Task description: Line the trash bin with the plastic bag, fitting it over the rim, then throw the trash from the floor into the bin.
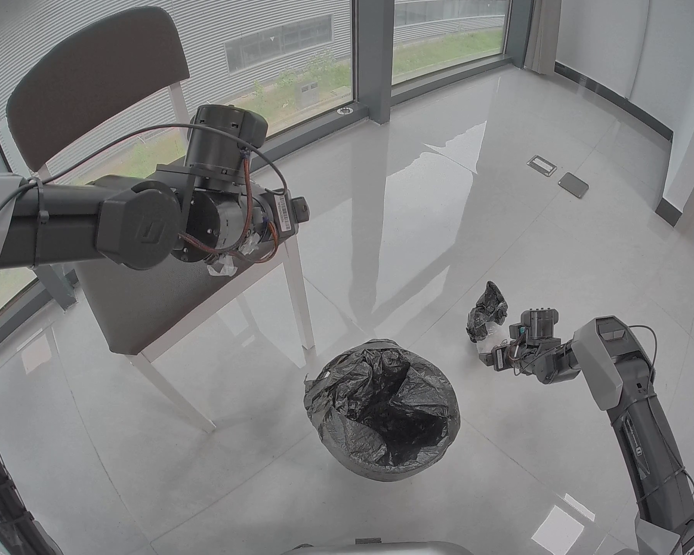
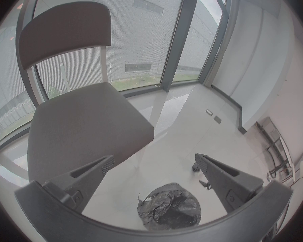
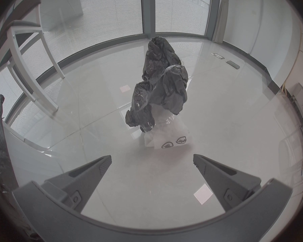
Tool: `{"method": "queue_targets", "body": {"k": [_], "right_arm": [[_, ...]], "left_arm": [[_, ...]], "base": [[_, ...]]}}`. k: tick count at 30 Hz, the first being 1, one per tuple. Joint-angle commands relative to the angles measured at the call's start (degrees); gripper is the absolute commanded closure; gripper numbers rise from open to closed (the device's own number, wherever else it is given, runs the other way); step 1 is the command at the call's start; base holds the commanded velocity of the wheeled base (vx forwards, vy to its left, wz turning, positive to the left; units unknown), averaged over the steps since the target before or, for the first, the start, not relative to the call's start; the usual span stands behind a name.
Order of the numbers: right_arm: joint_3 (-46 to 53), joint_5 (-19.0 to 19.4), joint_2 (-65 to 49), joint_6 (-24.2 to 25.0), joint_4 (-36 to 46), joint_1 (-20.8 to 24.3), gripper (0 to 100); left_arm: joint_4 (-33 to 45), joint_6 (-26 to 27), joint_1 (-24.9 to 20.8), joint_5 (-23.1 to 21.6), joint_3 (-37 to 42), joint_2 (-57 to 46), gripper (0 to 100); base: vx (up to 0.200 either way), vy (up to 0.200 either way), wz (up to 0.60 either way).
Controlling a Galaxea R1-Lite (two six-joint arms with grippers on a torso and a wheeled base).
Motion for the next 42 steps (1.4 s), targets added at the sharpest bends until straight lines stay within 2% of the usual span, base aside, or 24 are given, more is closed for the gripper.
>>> {"method": "queue_targets", "body": {"k": [1, 5, 12, 15, 20, 22, 26, 27, 28, 31, 37, 41, 42], "right_arm": [[0.0, 0.0, -3.3, 0.4, 6.4, 0.1, 0], [0.0, 0.2, -9.0, 0.3, 15.3, 0.1, 0], [0.0, 1.8, -16.7, -0.4, 25.0, 0.1, 0], [0.0, 1.5, -19.8, -3.8, 26.7, 0.1, 0], [0.0, 1.4, -28.2, -4.0, 30.3, 0.4, 0], [0.0, 2.0, -35.7, -4.7, 30.5, 0.5, 0], [0.0, 5.2, -49.5, -9.4, 25.3, 0.2, 0], [0.0, 5.2, -49.5, -9.4, 25.3, 0.2, 0], [7.0, 6.0, -53.6, -11.5, 16.4, -0.3, 0], [14.5, 5.1, -54.3, -10.7, 4.2, -0.9, 0], [29.6, 5.2, -59.6, -9.8, 2.6, -0.5, 0], [36.0, 5.1, -60.6, -9.5, 0.4, -0.5, 0], [39.3, 5.1, -60.5, -9.5, -2.4, -0.8, 0]], "left_arm": [[-1.5, 1.6, -0.6, 0.3, 0.2, 0.2, 0], [-1.5, 2.1, -3.0, 4.1, 0.2, 0.1, 0], [-1.5, 1.9, -6.1, 8.3, -0.1, 0.1, 0], [-1.5, 2.0, -7.2, 9.0, -0.3, -0.5, 0], [-1.6, 1.7, -8.0, 10.3, -0.4, -1.8, 0], [-1.8, 1.7, -8.0, 10.4, -0.4, -2.4, 0], [-2.0, 1.9, -8.0, 10.3, -0.5, -3.1, 0], [-2.0, 1.9, -8.0, 10.3, -0.5, -3.1, 0], [-2.0, 2.0, -8.0, 10.3, -0.6, -3.4, 0], [-2.0, 1.9, -8.0, 10.3, -0.5, -3.7, 0], [-1.9, 2.2, -7.3, 9.3, -0.4, -2.5, 0], [-1.4, 2.1, -6.8, 8.2, -0.3, -2.1, 0], [-1.4, 2.1, -6.8, 7.7, -0.2, -2.1, 0]], "base": [[0.000, 0.000, 0.00], [0.000, 0.000, 0.00], [0.000, 0.000, 0.00], [0.000, 0.000, 0.00], [0.000, 0.000, 0.00], [0.000, 0.000, 0.00], [0.000, 0.000, 0.00], [0.000, 0.000, 0.00], [0.000, 0.000, 0.00], [0.000, 0.000, 0.00], [0.000, 0.000, 0.00], [0.200, 0.000, 0.00], [0.200, 0.000, 0.00]]}}
